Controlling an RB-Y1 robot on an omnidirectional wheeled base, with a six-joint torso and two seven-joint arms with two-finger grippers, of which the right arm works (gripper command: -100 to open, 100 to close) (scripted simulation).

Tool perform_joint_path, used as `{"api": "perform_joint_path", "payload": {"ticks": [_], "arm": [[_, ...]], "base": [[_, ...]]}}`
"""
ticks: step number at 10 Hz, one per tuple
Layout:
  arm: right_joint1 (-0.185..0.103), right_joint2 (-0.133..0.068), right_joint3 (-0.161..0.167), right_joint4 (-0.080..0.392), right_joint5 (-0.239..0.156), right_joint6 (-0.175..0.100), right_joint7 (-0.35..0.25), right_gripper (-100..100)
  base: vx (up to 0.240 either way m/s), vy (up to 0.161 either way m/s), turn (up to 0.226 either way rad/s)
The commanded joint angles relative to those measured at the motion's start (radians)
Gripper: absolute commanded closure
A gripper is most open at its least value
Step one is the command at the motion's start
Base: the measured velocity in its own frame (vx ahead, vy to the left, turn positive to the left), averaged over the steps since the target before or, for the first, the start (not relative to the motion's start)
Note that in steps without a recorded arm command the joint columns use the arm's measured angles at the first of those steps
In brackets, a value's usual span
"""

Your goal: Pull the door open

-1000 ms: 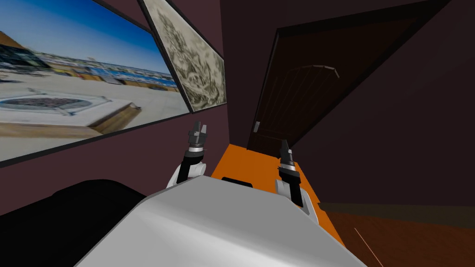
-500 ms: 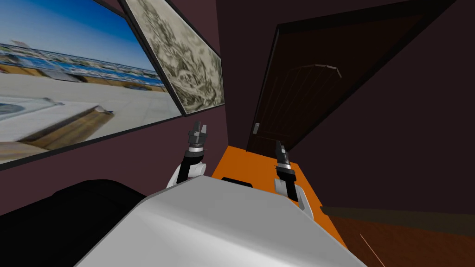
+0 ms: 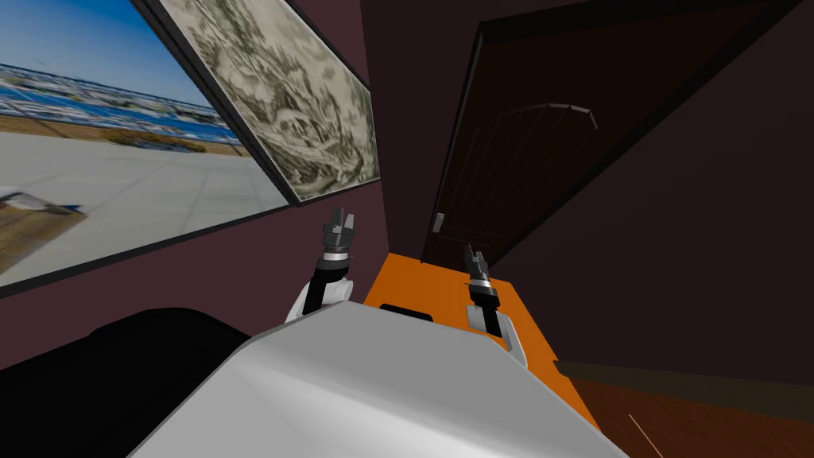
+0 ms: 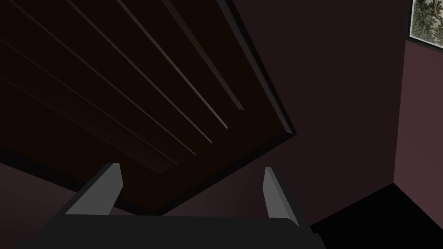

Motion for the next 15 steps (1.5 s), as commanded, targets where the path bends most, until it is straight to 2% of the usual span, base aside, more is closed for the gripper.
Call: {"api": "perform_joint_path", "payload": {"ticks": [1, 8, 13, 15], "arm": [[-0.015, -0.003, -0.002, 0.036, 0.028, 0.006, 0.036, -100], [-0.073, 0.010, -0.005, 0.173, 0.132, 0.019, 0.169, -100], [-0.125, 0.038, -0.008, 0.298, 0.226, 0.031, 0.290, -100], [-0.139, 0.049, -0.009, 0.332, 0.251, 0.034, 0.323, -100]], "base": [[0.160, 0.021, -0.051], [0.141, 0.030, -0.053], [0.192, 0.034, -0.066], [0.151, 0.052, -0.048]]}}
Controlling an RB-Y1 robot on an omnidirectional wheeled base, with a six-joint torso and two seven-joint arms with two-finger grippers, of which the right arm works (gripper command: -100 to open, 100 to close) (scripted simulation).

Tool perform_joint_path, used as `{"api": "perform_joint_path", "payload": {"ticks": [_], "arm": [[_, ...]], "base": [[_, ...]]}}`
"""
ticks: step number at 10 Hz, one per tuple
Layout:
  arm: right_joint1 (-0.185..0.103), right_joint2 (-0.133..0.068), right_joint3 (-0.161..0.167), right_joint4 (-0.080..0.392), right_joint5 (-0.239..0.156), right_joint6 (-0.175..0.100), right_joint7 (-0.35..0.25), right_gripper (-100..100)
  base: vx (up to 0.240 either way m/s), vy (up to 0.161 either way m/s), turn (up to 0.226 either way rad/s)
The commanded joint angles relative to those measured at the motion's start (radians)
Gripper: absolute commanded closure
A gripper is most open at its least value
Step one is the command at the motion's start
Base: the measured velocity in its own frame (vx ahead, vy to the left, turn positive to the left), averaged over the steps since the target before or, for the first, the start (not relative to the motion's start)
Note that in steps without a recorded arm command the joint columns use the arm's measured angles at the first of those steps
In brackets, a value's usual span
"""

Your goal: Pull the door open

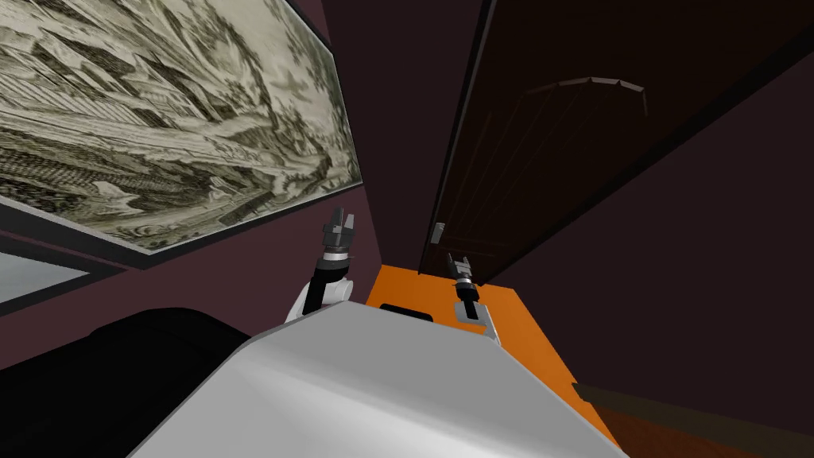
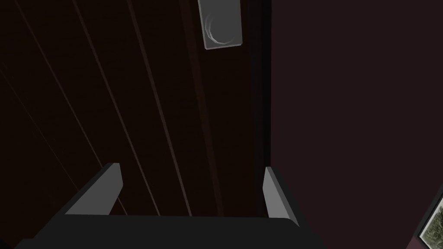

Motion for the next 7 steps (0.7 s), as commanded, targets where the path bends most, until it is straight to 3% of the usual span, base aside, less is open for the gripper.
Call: {"api": "perform_joint_path", "payload": {"ticks": [1, 7], "arm": [[-0.011, 0.009, 0.002, 0.025, 0.025, 0.008, 0.031, -100], [-0.049, 0.054, 0.000, 0.116, 0.094, 0.017, 0.120, -100]], "base": [[0.153, 0.051, -0.060], [0.181, 0.042, -0.051]]}}
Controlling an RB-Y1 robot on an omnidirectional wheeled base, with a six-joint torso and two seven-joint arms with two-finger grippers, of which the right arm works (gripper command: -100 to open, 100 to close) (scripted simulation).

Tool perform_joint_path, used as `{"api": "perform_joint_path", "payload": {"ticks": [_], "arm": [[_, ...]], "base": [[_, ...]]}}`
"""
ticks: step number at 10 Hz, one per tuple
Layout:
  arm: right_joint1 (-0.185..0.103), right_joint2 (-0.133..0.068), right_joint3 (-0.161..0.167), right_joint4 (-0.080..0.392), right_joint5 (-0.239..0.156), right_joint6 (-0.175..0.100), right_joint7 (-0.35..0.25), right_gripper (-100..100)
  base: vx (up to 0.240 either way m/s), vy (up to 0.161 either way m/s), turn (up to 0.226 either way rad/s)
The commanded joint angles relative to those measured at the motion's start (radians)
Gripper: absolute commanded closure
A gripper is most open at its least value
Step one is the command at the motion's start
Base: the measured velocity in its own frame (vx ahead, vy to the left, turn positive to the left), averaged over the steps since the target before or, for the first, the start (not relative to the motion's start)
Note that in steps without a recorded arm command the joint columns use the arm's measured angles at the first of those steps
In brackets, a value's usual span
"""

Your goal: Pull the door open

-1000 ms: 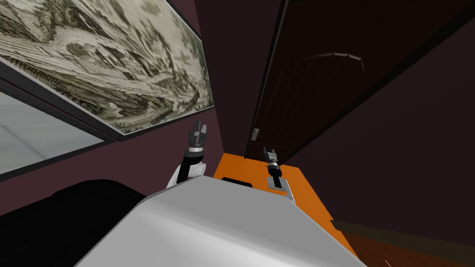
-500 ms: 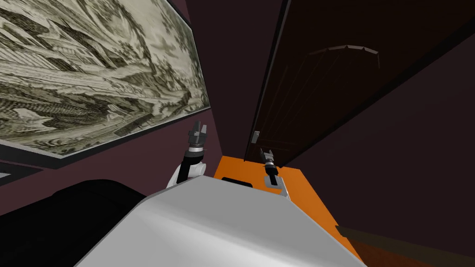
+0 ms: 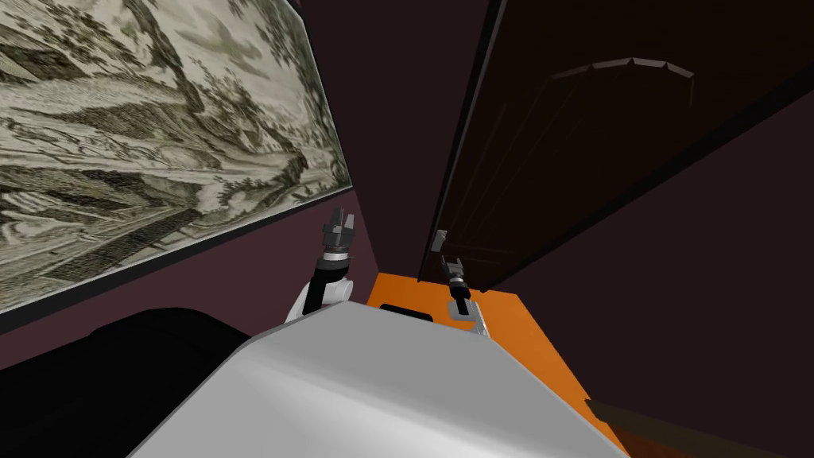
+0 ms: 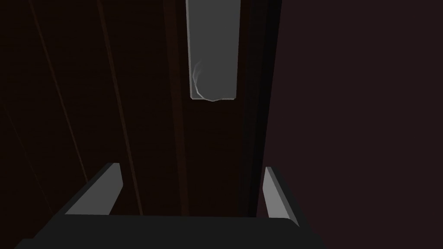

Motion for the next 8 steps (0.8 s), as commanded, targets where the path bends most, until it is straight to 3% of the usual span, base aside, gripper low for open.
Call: {"api": "perform_joint_path", "payload": {"ticks": [1, 3, 4, 6, 8], "arm": [[-0.006, 0.012, 0.001, 0.017, 0.016, 0.003, 0.020, -100], [-0.008, 0.014, 0.000, 0.021, 0.017, 0.001, 0.022, -100], [-0.014, -0.015, -0.008, 0.028, 0.017, 0.003, 0.026, -100], [-0.030, -0.046, -0.030, 0.043, 0.013, 0.006, 0.032, -100], [-0.037, -0.037, -0.040, 0.049, 0.012, 0.008, 0.034, -100]], "base": [[0.190, 0.029, -0.037], [0.134, 0.021, -0.028], [0.031, -0.027, 0.144], [0.070, -0.033, 0.158], [0.176, 0.006, 0.034]]}}
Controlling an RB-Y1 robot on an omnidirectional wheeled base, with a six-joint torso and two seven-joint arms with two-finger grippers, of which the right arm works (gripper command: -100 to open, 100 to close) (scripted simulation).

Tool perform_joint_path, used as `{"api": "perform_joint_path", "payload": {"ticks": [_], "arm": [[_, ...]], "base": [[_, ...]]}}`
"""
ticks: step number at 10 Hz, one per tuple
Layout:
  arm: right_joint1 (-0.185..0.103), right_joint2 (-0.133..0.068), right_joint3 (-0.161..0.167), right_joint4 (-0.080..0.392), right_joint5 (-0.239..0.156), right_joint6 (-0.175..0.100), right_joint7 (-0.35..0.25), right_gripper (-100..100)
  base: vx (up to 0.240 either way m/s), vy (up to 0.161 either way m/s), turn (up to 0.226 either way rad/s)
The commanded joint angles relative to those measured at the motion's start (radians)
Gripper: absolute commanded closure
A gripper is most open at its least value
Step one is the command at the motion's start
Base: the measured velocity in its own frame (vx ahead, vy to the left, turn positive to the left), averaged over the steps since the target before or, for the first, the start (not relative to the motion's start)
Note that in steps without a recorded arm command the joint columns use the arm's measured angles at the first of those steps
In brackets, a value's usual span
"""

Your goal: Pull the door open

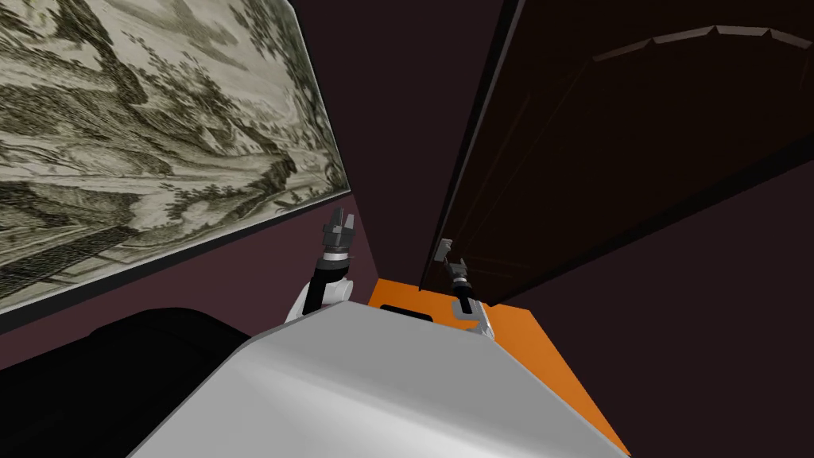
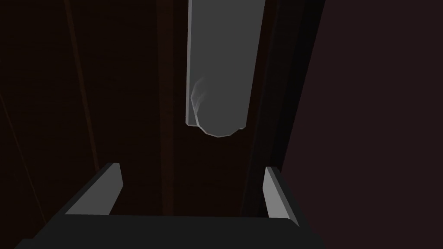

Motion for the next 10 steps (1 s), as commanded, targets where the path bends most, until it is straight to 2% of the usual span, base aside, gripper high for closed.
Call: {"api": "perform_joint_path", "payload": {"ticks": [1, 5, 6, 7, 10], "arm": [[-0.006, 0.011, -0.009, 0.006, -0.002, 0.001, 0.002, -100], [-0.015, 0.054, -0.020, 0.014, -0.003, 0.003, 0.005, -100], [-0.013, 0.047, -0.019, 0.013, -0.003, 0.003, 0.004, -100], [-0.013, 0.047, -0.019, 0.013, -0.003, 0.003, 0.004, 100], [-0.013, 0.047, -0.019, 0.013, -0.003, 0.003, 0.004, 100]], "base": [[0.195, -0.012, -0.001], [0.187, 0.010, -0.007], [0.081, 0.007, 0.000], [-0.012, 0.003, 0.016], [-0.024, 0.004, 0.005]]}}
